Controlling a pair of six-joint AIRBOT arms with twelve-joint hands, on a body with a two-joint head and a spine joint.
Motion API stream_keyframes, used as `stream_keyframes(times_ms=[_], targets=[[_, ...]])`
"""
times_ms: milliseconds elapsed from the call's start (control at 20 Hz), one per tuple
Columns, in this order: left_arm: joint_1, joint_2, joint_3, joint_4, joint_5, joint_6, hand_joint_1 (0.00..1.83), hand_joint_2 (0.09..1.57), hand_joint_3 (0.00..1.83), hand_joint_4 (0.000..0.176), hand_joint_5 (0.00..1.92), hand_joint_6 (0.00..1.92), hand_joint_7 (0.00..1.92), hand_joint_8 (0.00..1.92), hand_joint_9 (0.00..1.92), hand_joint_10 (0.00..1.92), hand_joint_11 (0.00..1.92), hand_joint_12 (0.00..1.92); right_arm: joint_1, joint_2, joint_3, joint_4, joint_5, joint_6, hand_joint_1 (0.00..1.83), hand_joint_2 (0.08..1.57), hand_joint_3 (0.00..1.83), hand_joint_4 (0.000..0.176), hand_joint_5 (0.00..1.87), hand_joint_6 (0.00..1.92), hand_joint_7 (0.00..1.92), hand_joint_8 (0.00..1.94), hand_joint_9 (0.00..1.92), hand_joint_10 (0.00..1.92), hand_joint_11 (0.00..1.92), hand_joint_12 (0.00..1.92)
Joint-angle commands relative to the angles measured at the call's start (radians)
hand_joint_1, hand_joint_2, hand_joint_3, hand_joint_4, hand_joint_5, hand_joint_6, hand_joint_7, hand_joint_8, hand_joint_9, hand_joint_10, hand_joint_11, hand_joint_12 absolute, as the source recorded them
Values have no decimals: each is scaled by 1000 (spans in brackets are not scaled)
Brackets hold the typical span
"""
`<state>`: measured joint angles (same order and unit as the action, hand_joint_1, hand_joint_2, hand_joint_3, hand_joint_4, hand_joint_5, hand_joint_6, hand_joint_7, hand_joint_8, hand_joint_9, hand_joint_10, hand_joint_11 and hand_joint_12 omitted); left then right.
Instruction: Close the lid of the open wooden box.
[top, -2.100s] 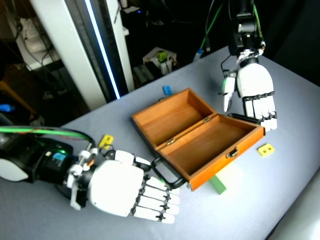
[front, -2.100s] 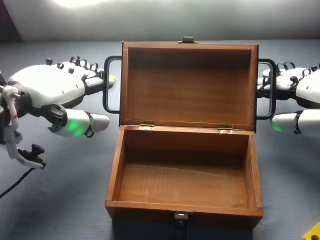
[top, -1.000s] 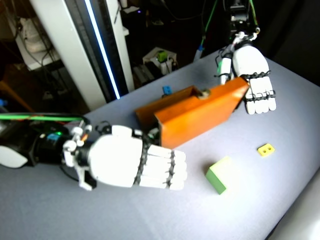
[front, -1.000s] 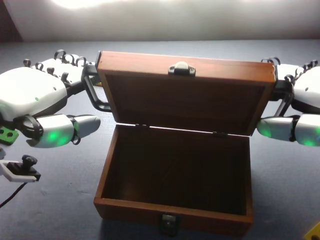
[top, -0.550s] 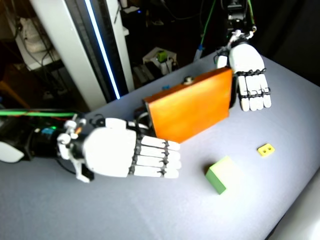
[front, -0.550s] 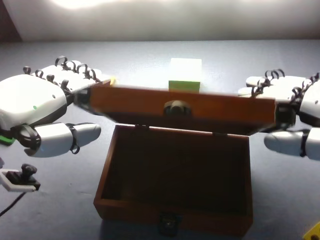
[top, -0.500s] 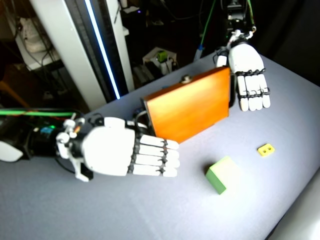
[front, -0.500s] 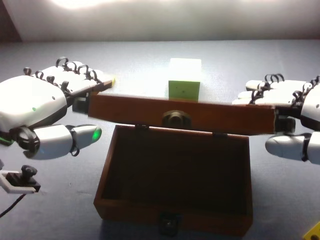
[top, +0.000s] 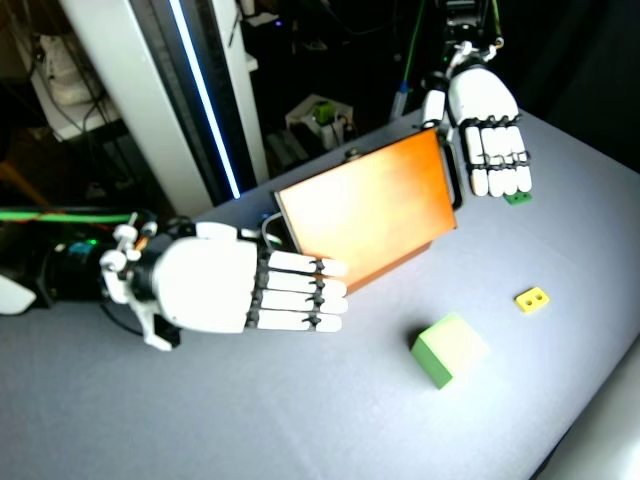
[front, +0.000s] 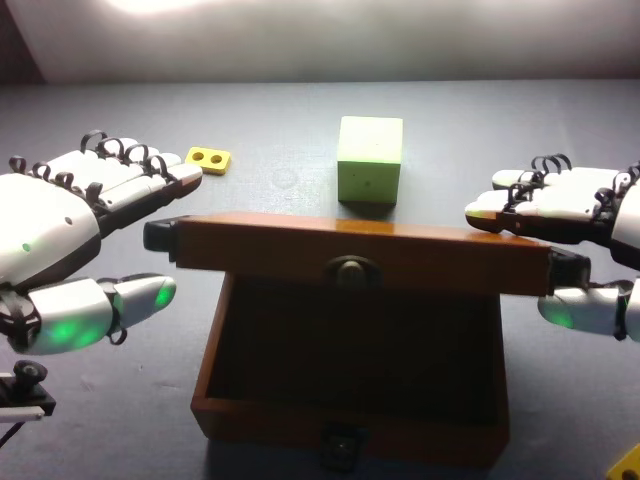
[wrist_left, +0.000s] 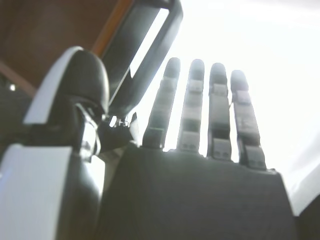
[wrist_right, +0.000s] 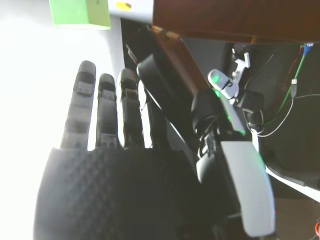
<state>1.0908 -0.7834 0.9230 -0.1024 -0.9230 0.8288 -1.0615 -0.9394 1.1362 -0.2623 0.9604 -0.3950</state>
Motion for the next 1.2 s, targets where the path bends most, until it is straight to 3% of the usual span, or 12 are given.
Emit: stream_keyframes(times_ms=[0, 150, 350, 450, 500, 600, 650, 750, 800, 900, 1050, 1150], targets=[[-4, 4, -3, -16, -135, -5, 198, 1408, 0, 0, 68, 1, 23, 0, 21, 0, 13, 9, 2, -3, -2, 31, 120, 13, 175, 1428, 3, 0, 197, 0, 169, 0, 58, 1, 153, 65], [8, 4, -11, -19, -139, -5, 199, 1408, 0, 0, 61, 1, 12, 1, 12, 0, 7, 7, -12, -7, -4, 31, 120, 18, 232, 1434, 1, 0, 187, 0, 140, 0, 65, 3, 146, 67], [31, 0, -13, -36, -146, -6, 202, 1406, 0, 0, 67, 2, 11, 0, 12, 2, 8, 8, -13, -7, -9, 31, 120, 18, 316, 1344, 2, 24, 124, 1, 5, 0, 43, 0, 175, 136], [37, -3, -13, -42, -147, -6, 204, 1407, 0, 0, 57, 0, 6, 1, 6, 2, 8, 8, -14, -6, -12, 31, 120, 18, 412, 1243, 0, 43, 64, 0, 0, 0, 47, 1, 38, 510], [39, -4, -13, -43, -148, -7, 217, 1410, 1, 0, 66, 3, 20, 5, 16, 4, 21, 15, -16, -3, -15, 31, 120, 18, 465, 1202, 0, 56, 39, 0, 0, 0, 26, 0, 7, 570], [43, -5, -13, -46, -149, -9, 211, 1410, 1, 0, 73, 5, 22, 4, 14, 3, 3, 7, -24, 3, -22, 31, 120, 19, 517, 1082, 0, 97, 1, 0, 0, 0, 0, 0, 0, 339], [45, -6, -13, -47, -150, -10, 228, 1414, 1, 0, 72, 3, 16, 1, 6, 1, 2, 7, -28, 5, -23, 31, 120, 19, 537, 1046, 0, 109, 0, 0, 0, 0, 0, 0, 0, 285], [46, -8, -13, -47, -151, -10, 229, 1417, 2, 0, 69, 1, 14, 1, 7, 2, 5, 8, -31, 6, -24, 34, 120, 19, 532, 987, 0, 157, 0, 0, 0, 0, 0, 0, 0, 227], [46, -9, -13, -48, -151, -11, 245, 1415, 0, 0, 80, 4, 18, 1, 11, 2, 9, 10, -32, 6, -24, 37, 120, 19, 516, 976, 0, 168, 0, 0, 0, 0, 0, 0, 0, 204], [49, -13, -13, -49, -151, -13, 218, 1413, 0, 0, 98, 5, 12, 0, 9, 1, 13, 13, -37, 4, -24, 42, 120, 19, 564, 971, 0, 175, 0, 0, 0, 0, 0, 0, 0, 77], [56, -20, -12, -52, -151, -17, 260, 1419, 0, 0, 106, 2, 15, 0, 13, 1, 22, 18, -46, 0, -24, 51, 120, 19, 573, 976, 1, 172, 0, 0, 0, 0, 0, 0, 0, 64], [62, -22, -12, -53, -151, -20, 243, 1421, 1, 0, 103, 1, 15, 0, 16, 2, 35, 25, -51, 0, -25, 55, 120, 19, 557, 972, 0, 146, 0, 0, 0, 0, 0, 0, 35, 82]])
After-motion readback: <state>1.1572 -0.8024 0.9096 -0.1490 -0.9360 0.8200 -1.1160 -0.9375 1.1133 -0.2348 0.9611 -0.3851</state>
